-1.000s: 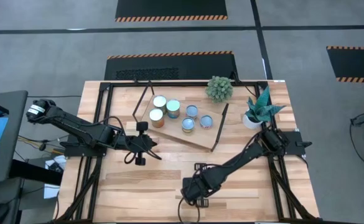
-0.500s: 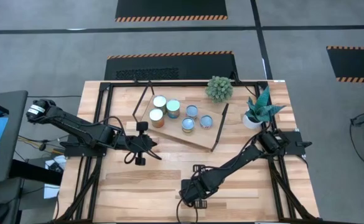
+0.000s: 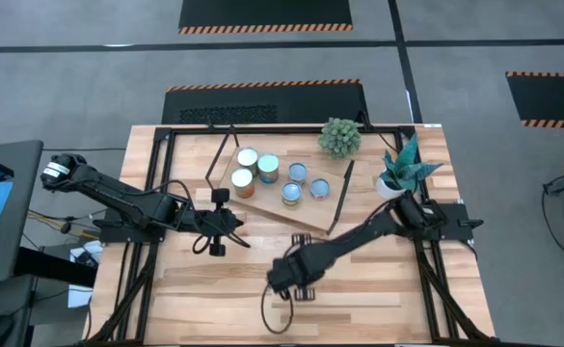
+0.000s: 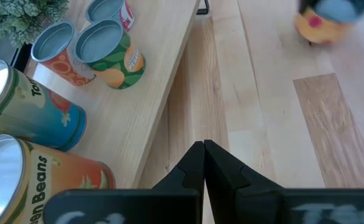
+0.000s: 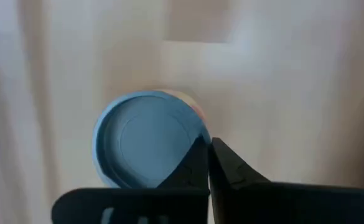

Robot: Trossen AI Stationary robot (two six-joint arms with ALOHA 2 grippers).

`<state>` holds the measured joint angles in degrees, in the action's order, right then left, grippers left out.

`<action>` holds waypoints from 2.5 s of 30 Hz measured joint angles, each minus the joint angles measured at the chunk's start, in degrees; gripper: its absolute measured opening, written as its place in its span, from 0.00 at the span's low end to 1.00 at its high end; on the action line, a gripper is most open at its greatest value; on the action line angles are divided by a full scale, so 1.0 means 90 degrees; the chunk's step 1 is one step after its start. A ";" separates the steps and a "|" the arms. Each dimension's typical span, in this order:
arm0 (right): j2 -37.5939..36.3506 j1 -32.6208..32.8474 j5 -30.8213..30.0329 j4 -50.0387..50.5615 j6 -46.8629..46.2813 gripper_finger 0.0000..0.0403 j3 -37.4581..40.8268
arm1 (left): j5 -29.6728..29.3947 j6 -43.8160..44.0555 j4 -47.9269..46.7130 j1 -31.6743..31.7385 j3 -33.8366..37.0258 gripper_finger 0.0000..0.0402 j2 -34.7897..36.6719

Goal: Pick and place cans onto a shelf
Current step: Put the canned pineapple rings on the shelf

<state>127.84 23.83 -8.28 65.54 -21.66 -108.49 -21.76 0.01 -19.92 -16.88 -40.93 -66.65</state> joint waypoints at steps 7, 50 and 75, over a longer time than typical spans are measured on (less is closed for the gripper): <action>-0.0030 -0.0471 -0.0716 0.2189 0.0618 0.01 -0.1376 | -0.0001 0.0000 -0.0005 0.0000 0.0000 0.00 0.0000; -0.2576 -0.2852 -0.0164 -0.0661 0.3136 0.01 0.2797 | -0.0158 0.0012 0.0015 0.0000 -0.0002 0.00 0.0000; -0.2434 -0.3069 0.0049 -0.1032 0.3127 0.12 0.2922 | -0.0170 -0.0039 0.0012 0.0007 -0.0002 0.00 0.0000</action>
<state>105.93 -3.79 -7.84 56.25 6.48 -82.19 -23.29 -0.34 -19.81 -16.82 -40.95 -66.65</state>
